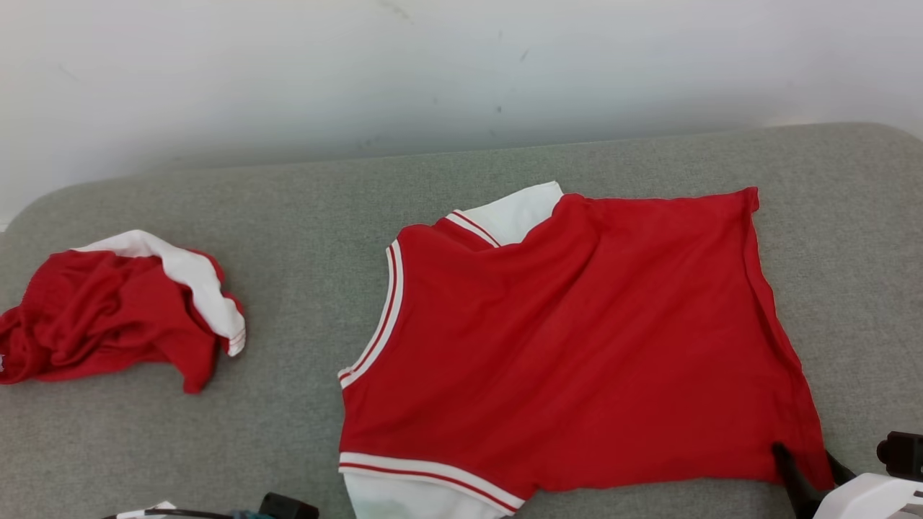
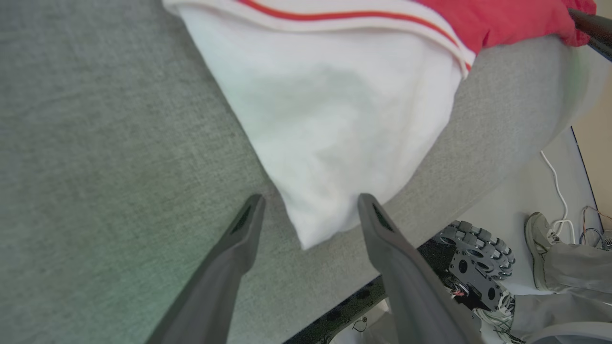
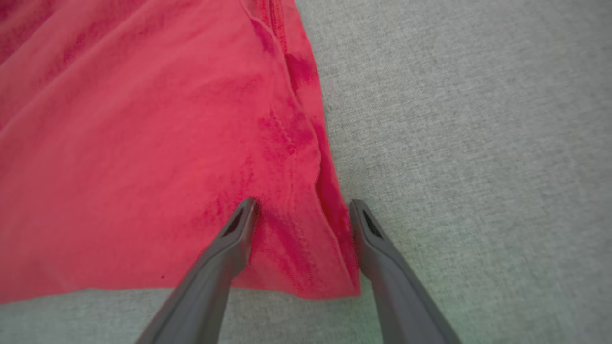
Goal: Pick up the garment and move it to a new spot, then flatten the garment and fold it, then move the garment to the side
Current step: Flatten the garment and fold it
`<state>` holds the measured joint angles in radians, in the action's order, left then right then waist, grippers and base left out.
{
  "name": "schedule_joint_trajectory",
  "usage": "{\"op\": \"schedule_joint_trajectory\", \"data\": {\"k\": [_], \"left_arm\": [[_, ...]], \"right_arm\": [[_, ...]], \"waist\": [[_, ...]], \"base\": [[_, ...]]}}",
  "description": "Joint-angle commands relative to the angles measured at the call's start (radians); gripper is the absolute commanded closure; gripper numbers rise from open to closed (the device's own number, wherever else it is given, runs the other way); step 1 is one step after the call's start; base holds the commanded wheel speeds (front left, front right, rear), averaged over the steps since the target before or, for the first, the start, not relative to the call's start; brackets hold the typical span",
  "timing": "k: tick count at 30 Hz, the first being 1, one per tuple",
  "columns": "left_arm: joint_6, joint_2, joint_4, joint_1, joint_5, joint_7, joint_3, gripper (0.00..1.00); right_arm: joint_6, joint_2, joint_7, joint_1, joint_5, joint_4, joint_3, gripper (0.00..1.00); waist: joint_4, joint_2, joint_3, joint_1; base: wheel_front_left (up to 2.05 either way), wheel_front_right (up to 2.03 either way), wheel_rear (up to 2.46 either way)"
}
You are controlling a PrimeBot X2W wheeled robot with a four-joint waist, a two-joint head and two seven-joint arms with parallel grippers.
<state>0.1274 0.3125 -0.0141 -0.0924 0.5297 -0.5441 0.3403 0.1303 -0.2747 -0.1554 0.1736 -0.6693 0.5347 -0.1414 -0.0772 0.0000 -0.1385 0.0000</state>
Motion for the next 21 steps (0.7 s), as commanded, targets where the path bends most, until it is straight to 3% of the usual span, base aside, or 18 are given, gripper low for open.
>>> {"op": "schedule_joint_trajectory", "data": {"k": [1, 2, 3, 4, 5, 7, 21], "left_arm": [[0.004, 0.001, 0.019, 0.004, 0.024, -0.012, 0.014, 0.00], [0.004, 0.000, 0.022, 0.004, 0.029, -0.018, 0.023, 0.00], [0.003, 0.000, 0.022, 0.006, 0.032, -0.017, 0.025, 0.29], [0.003, 0.002, 0.025, 0.008, 0.039, -0.019, 0.029, 0.59], [0.003, 0.005, 0.028, 0.010, 0.044, -0.023, 0.034, 1.00], [0.002, 0.008, 0.025, 0.018, 0.047, -0.005, 0.037, 1.00], [0.002, 0.019, -0.064, 0.039, 0.072, 0.172, 0.001, 1.00]], "right_arm": [[0.001, 0.013, -0.010, -0.001, -0.015, 0.020, -0.035, 0.00], [0.001, 0.015, -0.011, -0.001, -0.023, 0.022, -0.047, 0.00], [0.002, 0.015, -0.009, 0.000, -0.032, 0.024, -0.056, 0.14], [0.002, 0.013, -0.007, 0.002, -0.039, 0.025, -0.064, 0.51], [0.003, 0.011, -0.004, 0.004, -0.045, 0.027, -0.073, 0.63], [0.003, 0.006, 0.008, 0.007, -0.057, 0.027, -0.091, 1.00], [0.001, -0.063, 0.132, -0.015, -0.272, -0.133, -0.108, 1.00]], "waist": [[-0.002, 0.0000, -0.001, 0.0000], [-0.002, 0.0000, -0.001, 0.0000], [-0.003, 0.0000, -0.001, 0.0000], [-0.004, 0.0000, 0.000, 0.0000], [-0.004, 0.0000, 0.000, 0.0000], [-0.004, 0.0000, 0.003, 0.0000], [-0.007, 0.0000, 0.084, 0.0000]], "base": [[0.00, 0.00, 0.00], [0.00, 0.00, 0.00], [0.00, 0.00, 0.00], [0.00, 0.00, 0.00], [0.00, 0.00, 0.00], [0.00, 0.00, 0.00], [0.00, 0.00, 0.00]]}}
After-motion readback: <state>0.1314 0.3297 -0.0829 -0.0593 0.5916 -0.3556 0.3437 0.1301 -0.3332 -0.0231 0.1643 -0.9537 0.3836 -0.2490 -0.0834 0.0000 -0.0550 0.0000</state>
